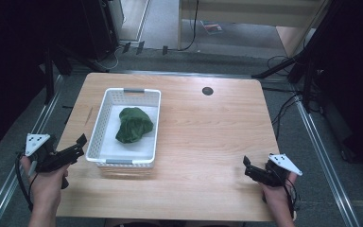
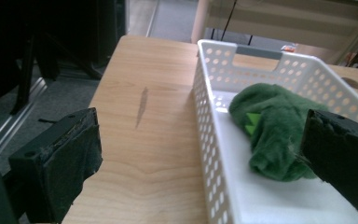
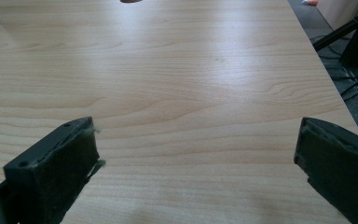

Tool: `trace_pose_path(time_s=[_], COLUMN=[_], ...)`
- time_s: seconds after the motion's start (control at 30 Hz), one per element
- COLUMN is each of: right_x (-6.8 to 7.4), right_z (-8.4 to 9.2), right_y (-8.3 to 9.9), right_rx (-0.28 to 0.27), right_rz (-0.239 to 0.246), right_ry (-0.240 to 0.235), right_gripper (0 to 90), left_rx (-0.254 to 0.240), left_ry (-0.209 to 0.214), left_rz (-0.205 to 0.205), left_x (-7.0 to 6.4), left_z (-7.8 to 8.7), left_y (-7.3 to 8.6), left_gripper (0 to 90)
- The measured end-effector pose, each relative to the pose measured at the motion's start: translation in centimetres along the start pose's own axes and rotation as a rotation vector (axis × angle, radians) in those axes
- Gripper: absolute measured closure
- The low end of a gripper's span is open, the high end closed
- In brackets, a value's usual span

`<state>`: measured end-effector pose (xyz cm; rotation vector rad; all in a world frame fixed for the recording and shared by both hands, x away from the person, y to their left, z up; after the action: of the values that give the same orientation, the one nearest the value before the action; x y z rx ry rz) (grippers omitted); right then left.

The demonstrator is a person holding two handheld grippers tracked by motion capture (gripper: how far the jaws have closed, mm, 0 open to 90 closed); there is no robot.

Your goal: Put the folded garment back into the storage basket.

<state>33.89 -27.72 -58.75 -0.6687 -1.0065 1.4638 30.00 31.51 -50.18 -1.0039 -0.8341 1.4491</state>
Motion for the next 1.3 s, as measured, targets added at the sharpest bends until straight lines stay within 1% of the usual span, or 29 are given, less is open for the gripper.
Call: trace_pose_path(time_s=[0.1, 0.2, 0.33, 0.37, 0.5, 0.6, 0.63, 0.7, 0.83, 0.9, 0.93, 0.97, 1.03, 1.07, 1.1, 1.2, 1.3], right_x=[0.0, 0.0, -0.1, -0.1, -0.1, -0.2, -0.2, -0.2, -0.2, -0.2, -0.2, -0.2, -0.2, -0.2, -0.2, -0.2, -0.1], right_z=[0.0, 0.0, 0.0, 0.0, 0.0, 0.0, 0.0, 0.0, 0.0, 0.0, 0.0, 0.0, 0.0, 0.0, 0.0, -0.1, 0.0], right_y=[0.0, 0.0, 0.0, 0.0, 0.0, 0.0, 0.0, 0.0, 0.0, 0.0, 0.0, 0.0, 0.0, 0.0, 0.0, 0.0, 0.0], right_rx=[-0.002, -0.003, 0.0, -0.001, -0.003, -0.001, -0.001, 0.0, 0.001, 0.002, 0.002, 0.002, 0.002, 0.002, 0.002, 0.003, 0.005], right_rz=[-0.002, -0.002, -0.004, -0.005, -0.009, -0.01, -0.01, -0.013, -0.008, -0.008, -0.009, -0.01, -0.009, -0.009, -0.009, -0.006, -0.009], right_ry=[0.002, 0.002, 0.003, 0.003, 0.005, 0.008, 0.008, 0.01, 0.006, 0.006, 0.006, 0.005, 0.005, 0.005, 0.005, 0.006, 0.008], right_gripper=[0.0, 0.0, 0.0, 0.0, 0.0, 0.0, 0.0, 0.0, 0.0, 0.0, 0.0, 0.0, 0.0, 0.0, 0.0, 0.0, 0.0], left_rx=[0.0, -0.012, -0.024, -0.026, -0.037, -0.05, -0.063, -0.068, -0.051, -0.039, -0.03, -0.021, -0.005, -0.018, -0.016, -0.005, 0.012], left_ry=[-0.012, -0.032, -0.064, -0.067, -0.069, -0.101, -0.111, -0.103, -0.109, -0.105, -0.105, -0.11, -0.143, -0.139, -0.132, -0.122, -0.127], left_rz=[0.012, 0.025, 0.029, 0.026, 0.043, 0.042, 0.055, 0.079, 0.088, 0.081, 0.069, 0.053, -0.004, -0.018, -0.025, -0.026, -0.009], left_x=[0.8, 1.5, 2.5, 2.6, 3.3, 4.1, 4.5, 5.1, 5.7, 5.5, 5.4, 5.3, 5.2, 5.0, 4.9, 4.7, 4.8], left_z=[0.2, 0.5, 0.7, 0.7, 0.7, 0.6, 0.7, 0.7, 0.4, 0.0, -0.2, -0.5, -0.8, -0.7, -0.7, -0.7, -0.8], left_y=[0.7, 1.3, 2.5, 2.9, 4.2, 4.8, 5.0, 5.6, 6.8, 7.4, 7.7, 7.9, 8.3, 8.2, 8.2, 8.3, 8.4], left_gripper=[0.0, 0.0, 0.0, 0.0, 0.0, 0.0, 0.0, 0.0, 0.0, 0.0, 0.0, 0.0, 0.0, 0.2, 0.3, 0.3, 0.3])
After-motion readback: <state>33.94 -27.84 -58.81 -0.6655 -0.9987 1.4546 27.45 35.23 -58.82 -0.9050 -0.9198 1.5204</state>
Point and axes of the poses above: each handheld gripper's, and its own axes: z roughly backward along the jaws, y roughly out of its underside, x roughly to its left, the point moved 9 cm from there along -z, roughly forward along the jaws, and after that the axes turned 3 degrees about -z, right-handed, at the moved point
